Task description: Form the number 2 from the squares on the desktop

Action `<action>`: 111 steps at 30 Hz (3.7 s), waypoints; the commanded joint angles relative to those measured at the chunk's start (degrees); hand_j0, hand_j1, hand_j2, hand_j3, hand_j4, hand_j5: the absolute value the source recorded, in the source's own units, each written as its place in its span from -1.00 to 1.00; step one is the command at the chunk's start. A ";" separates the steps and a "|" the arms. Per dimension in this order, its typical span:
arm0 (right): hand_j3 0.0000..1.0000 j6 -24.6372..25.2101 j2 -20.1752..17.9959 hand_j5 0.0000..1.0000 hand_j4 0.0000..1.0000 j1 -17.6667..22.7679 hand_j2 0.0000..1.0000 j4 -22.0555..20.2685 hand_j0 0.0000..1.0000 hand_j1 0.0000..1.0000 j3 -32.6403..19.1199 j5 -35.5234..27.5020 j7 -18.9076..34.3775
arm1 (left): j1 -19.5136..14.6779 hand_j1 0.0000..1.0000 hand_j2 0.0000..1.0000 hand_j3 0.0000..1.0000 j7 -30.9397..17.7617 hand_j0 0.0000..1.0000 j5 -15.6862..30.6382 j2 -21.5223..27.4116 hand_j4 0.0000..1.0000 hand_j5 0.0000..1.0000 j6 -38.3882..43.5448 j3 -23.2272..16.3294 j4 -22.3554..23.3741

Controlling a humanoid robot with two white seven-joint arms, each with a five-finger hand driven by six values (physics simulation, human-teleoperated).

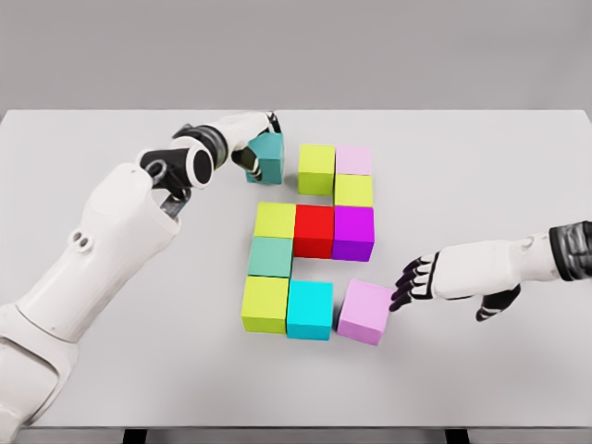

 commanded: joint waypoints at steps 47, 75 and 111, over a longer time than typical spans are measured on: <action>1.00 0.13 -7.43 1.00 1.00 19.77 1.00 1.92 1.00 1.00 -19.83 -39.47 -0.02 | -0.35 -0.37 -0.37 -0.37 0.12 -0.37 -2.60 -4.01 -0.37 -0.37 -1.07 0.83 5.14; 1.00 0.13 3.30 1.00 1.00 22.32 1.00 13.35 1.00 1.00 -35.82 -25.56 -0.02 | -0.62 0.03 0.03 0.03 0.12 0.03 -2.51 -4.72 0.03 0.03 -1.16 0.83 6.90; 1.00 0.13 5.33 1.00 1.00 23.20 1.00 15.10 1.00 1.00 -39.08 -23.54 -0.02 | -0.88 0.87 0.87 0.87 0.12 0.87 -2.60 -4.81 0.87 0.87 -2.74 0.92 7.77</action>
